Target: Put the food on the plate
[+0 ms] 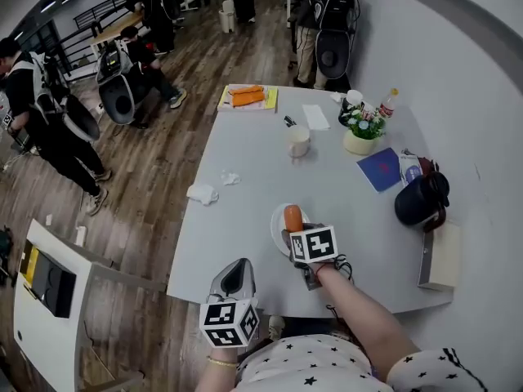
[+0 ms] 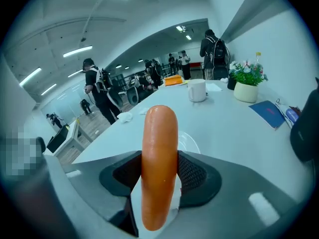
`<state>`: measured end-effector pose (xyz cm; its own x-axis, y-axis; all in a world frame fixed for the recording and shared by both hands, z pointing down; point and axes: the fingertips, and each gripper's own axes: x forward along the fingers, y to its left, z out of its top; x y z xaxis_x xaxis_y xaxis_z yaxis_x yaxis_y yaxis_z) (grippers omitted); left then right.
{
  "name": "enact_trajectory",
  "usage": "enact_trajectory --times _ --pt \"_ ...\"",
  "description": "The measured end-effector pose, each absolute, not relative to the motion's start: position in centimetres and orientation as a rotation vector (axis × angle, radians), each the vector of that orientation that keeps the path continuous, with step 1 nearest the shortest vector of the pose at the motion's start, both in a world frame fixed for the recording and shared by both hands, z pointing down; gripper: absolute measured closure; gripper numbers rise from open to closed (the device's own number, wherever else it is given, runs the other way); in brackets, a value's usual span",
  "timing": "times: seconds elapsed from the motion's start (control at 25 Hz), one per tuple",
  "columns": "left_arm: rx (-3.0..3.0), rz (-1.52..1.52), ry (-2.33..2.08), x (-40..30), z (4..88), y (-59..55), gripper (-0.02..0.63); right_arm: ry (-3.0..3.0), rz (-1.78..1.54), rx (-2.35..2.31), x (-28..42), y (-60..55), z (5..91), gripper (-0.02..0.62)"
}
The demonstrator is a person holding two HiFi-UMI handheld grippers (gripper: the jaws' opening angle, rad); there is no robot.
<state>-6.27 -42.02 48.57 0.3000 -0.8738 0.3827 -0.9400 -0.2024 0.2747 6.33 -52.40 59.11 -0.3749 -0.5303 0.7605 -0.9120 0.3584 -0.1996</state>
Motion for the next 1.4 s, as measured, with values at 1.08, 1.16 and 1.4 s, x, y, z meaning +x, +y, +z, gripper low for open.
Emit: enact_trajectory --times 1.08,1.16,1.4 --pt "2.090 0.226 -1.623 -6.9 49.5 -45.0 0.598 -1.918 1.028 1.255 6.5 -56.2 63.8 0.362" --pt "2.093 0.217 -1.625 -7.0 49.4 -44.8 0.598 -1.970 1.016 1.278 6.7 -55.8 62.3 0.365" --pt "2.131 0.190 -1.623 -6.4 48.3 -44.1 0.598 -2.329 0.874 1.275 5.5 -52.1 54.7 0.476"
